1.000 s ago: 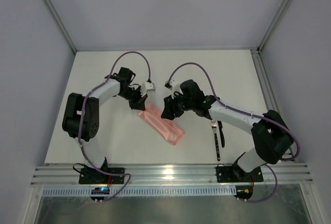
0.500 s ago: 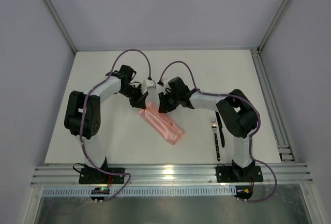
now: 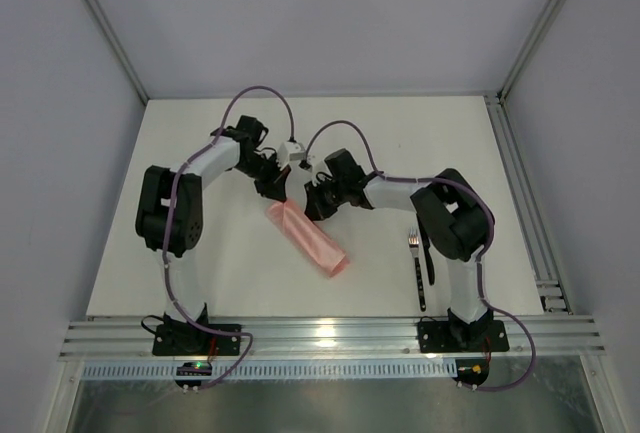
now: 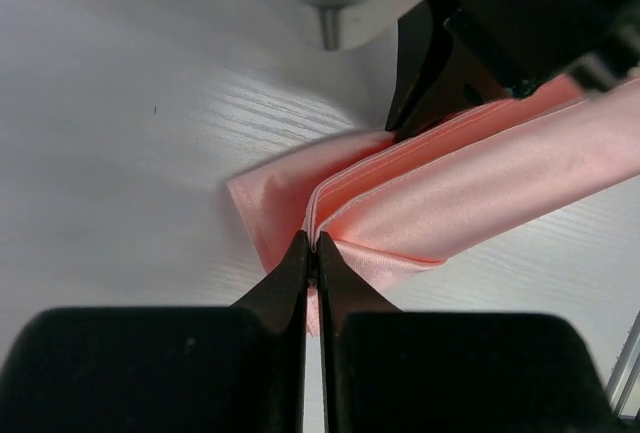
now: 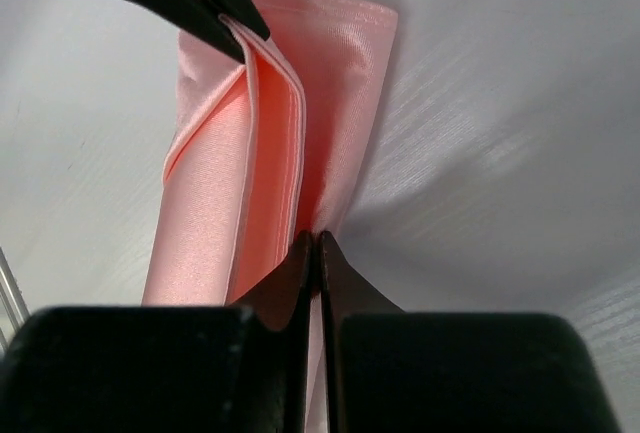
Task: Fold the napkin into a case and place the utensils inside
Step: Fold the 2/3-rectangle-folded napkin at the center of the board.
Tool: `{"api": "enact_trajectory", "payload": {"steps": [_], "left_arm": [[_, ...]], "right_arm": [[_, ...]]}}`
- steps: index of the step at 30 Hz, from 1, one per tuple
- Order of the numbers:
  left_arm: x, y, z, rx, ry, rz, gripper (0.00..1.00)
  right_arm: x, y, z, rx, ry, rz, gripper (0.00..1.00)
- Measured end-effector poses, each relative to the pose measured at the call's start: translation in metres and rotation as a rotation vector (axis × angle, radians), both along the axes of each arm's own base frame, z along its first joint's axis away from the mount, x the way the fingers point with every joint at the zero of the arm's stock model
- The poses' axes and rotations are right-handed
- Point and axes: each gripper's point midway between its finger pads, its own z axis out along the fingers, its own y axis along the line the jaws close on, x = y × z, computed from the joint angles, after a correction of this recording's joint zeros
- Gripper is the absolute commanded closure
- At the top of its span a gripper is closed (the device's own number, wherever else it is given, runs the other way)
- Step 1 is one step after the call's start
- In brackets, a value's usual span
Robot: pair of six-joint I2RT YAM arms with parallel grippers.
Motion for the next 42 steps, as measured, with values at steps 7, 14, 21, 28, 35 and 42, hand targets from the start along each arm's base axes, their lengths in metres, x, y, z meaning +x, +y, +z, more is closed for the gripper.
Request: {"api": "enact_trajectory", "payload": {"steps": [7,14,21,28,35,42], "left_arm": [[0.004,0.002,-0.008,0.025,0.025,0.013,1.0],[0.006,0.003,-0.008,0.048,0.016,0.014,1.0],[0.005,-0.008,-0.009,0.058,-0.01,-0.016,1.0],[-0.009,0.003,-0.036,0.159,0.059,-0.002,1.0],[-0.009,0.004,-0.036,0.167,0.07,0.018,1.0],[-0.009,0.004,-0.036,0.166,0.083,0.046,1.0]], "right_arm": [[-0.001,-0.003,-0.003,-0.006,0.034,0.001,0.74],[-0.001,-0.01,0.004,-0.042,0.053,-0.043,0.49],[-0.004,-0.05,0.006,-0.239,0.008,-0.21,0.48],[-0.043,-0.066,0.088,-0.12,-0.162,-0.378,0.48],[-0.091,-0.043,0.122,0.034,-0.174,-0.402,0.51],[-0.107,-0.037,0.087,0.012,-0.077,-0.415,0.59]]}}
